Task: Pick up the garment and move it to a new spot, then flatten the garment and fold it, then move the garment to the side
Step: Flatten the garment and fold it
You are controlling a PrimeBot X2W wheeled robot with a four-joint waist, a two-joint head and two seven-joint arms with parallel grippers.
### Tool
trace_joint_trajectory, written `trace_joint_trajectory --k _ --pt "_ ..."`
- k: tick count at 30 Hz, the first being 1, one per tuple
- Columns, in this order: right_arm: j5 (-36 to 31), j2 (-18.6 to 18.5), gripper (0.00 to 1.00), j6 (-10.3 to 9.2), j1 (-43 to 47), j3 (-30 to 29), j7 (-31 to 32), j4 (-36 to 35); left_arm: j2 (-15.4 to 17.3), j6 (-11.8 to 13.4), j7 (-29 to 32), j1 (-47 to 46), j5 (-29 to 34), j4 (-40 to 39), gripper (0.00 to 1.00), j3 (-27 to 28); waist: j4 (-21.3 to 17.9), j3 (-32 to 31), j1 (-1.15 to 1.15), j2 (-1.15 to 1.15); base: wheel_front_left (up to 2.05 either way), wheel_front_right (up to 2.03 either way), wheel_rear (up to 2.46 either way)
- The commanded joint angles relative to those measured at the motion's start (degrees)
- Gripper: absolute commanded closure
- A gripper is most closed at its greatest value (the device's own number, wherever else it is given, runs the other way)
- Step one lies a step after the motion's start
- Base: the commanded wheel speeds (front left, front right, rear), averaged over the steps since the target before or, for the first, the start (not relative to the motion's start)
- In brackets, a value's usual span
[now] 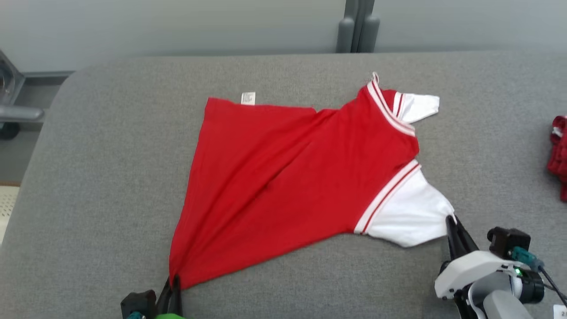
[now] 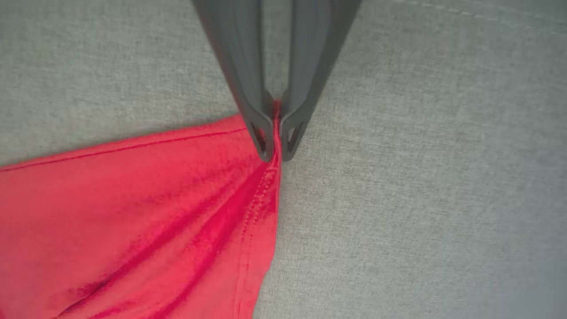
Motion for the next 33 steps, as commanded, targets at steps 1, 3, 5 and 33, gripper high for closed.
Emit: trace_joint_trajectory --k 1,3,5,33 --pt "0.53 -0.04 1.0 -0.09 2.08 0.28 0.02 -1.06 0.37 -0.36 0.08 1.3 0.78 0.07 1.0 1.28 -1.31 -6.61 0.0 0.0 0.0 0.0 0.0" --pt "1.52 0.1 1.0 -0.09 4.65 0.5 0.03 -2.34 0.37 -0.83 0.08 2.5 1.42 0.17 1.0 2.45 -1.65 -7.65 0.0 0.0 0.0 0.0 0.0" --pt "2.01 0.14 1.0 -0.09 6.98 1.53 0.03 -3.87 0.38 -1.17 0.08 3.3 1.74 0.06 1.0 3.5 -2.09 -8.17 0.0 0.0 0.0 0.0 0.0" --pt "-0.74 -11.31 1.0 -0.06 -44.95 10.35 0.01 -3.59 10.28 -8.36 0.43 -59.72 7.82 10.41 1.0 -15.47 -7.55 17.14 0.0 0.0 0.0 0.0 0.0"
